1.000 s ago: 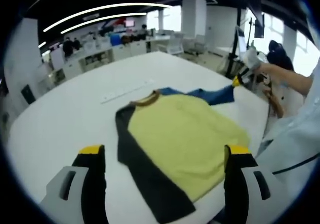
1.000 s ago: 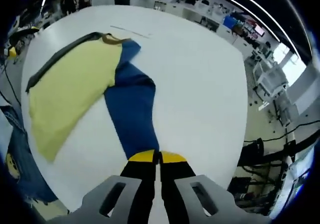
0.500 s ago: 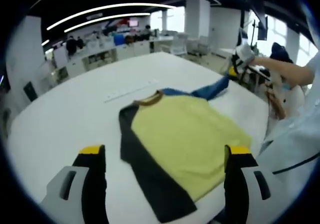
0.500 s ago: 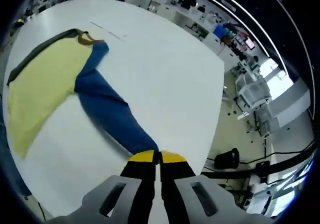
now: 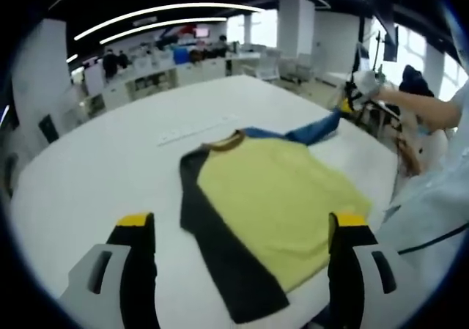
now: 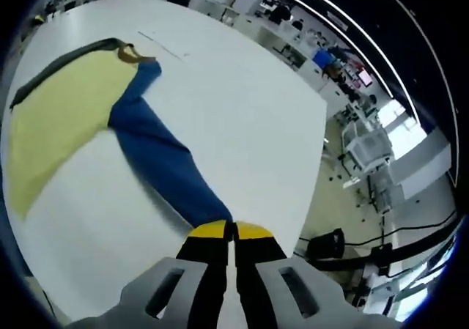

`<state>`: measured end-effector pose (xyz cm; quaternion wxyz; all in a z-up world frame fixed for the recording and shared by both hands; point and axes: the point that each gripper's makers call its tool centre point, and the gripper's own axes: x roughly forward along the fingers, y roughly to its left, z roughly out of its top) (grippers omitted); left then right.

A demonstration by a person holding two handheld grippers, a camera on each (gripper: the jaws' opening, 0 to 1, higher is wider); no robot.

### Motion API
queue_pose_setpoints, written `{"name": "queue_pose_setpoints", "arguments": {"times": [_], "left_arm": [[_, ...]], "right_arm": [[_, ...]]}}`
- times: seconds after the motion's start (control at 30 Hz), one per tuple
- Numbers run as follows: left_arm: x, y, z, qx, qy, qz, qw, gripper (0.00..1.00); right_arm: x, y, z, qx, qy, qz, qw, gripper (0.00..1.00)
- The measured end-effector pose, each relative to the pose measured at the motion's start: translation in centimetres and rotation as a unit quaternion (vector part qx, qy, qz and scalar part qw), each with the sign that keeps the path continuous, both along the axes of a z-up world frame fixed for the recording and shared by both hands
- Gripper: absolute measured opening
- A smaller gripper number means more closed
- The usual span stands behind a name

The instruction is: Fold the garment on the visible template until the final outline fits inside the template.

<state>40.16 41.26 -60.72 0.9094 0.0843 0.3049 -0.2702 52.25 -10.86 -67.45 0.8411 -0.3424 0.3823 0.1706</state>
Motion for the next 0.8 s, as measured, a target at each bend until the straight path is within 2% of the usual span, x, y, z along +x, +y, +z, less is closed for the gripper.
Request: {"name": "queue_pose_setpoints", "arguments": {"times": [0.27, 0.53, 0.8], "left_arm": [[0.1, -0.7, 0.1, 0.001, 0.001, -0.012, 0.9999, 0.94], [0.1, -1.0, 0.0, 0.004, 0.002, -0.019, 0.9998, 0.93], [0.1, -0.9, 0.0, 0.008, 0.002, -0.018, 0.9998, 0.93]], "right_arm": [[-3.5, 0.5, -1.4, 0.021, 0.005, -0.004, 0.9998, 0.03], [-6.8, 1.1, -3.7, 0.043, 0.034, -0.007, 0.9985, 0.03], [-8.2, 0.7, -5.8, 0.051, 0.059, -0.016, 0.9968, 0.03]]}}
